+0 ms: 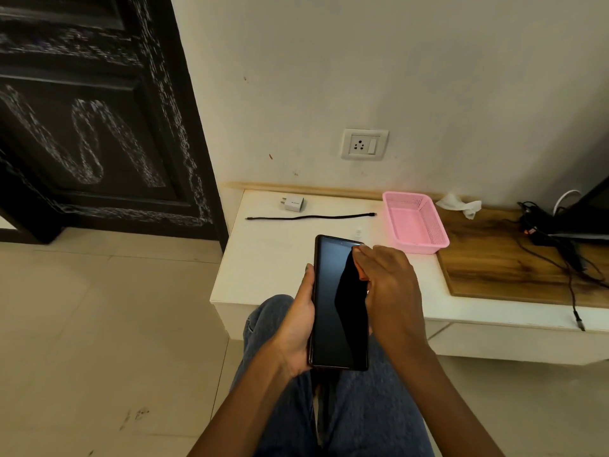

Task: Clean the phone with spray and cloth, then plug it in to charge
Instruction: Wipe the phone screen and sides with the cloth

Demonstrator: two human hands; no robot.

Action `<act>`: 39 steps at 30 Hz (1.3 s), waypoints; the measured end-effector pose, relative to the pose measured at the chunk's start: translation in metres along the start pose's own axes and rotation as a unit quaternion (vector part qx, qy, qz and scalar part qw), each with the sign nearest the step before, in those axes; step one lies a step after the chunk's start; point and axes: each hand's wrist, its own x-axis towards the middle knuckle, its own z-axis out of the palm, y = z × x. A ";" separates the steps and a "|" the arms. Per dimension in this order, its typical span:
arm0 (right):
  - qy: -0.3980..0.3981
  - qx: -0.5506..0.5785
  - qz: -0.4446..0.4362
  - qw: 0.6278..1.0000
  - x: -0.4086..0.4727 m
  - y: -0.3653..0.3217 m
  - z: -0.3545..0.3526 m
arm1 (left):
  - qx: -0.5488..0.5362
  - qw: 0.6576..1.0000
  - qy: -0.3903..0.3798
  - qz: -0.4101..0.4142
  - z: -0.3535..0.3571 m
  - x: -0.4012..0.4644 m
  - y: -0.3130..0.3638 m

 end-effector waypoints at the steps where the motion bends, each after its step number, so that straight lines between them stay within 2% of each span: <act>1: 0.007 -0.004 0.008 1.000 0.002 0.000 -0.001 | 0.000 1.000 0.001 0.002 0.001 0.000 0.000; 5: 0.031 -0.008 0.007 0.999 0.007 -0.006 -0.003 | -0.006 1.000 0.004 0.006 0.006 0.000 -0.001; 9: 0.004 -0.003 -0.026 1.000 -0.004 -0.007 -0.003 | -0.009 1.000 0.018 0.014 0.006 0.000 0.001; 13: 0.002 0.019 0.017 1.000 -0.003 0.004 -0.007 | -0.003 1.000 0.016 0.014 0.008 -0.002 0.004; 16: 0.056 0.086 0.084 0.991 0.011 0.002 -0.008 | 0.013 1.000 0.024 0.014 0.011 -0.001 0.003; 20: 0.061 0.031 0.010 0.998 0.008 -0.006 -0.004 | 0.016 1.000 0.017 0.013 0.012 0.001 0.003; 22: 0.043 0.030 0.004 0.999 0.002 -0.003 -0.003 | 0.008 1.000 0.015 0.016 0.010 0.001 0.005; 24: 0.066 0.061 0.021 0.996 -0.001 0.001 -0.005 | 0.001 1.000 0.013 0.015 0.010 0.000 0.008; 27: 0.125 0.110 0.093 0.982 0.006 0.002 -0.012 | -0.009 1.000 0.020 0.017 0.014 -0.001 0.013; 30: 0.167 0.118 0.118 0.972 0.018 0.002 -0.018 | -0.004 0.999 0.029 0.016 0.016 0.000 0.010; 34: 0.109 0.086 0.102 0.985 0.022 -0.002 -0.011 | 0.019 1.000 0.019 0.011 0.014 0.002 0.004; 39: 0.064 0.045 0.022 0.997 0.006 -0.010 -0.004 | 0.029 0.999 0.039 0.019 0.007 0.005 0.009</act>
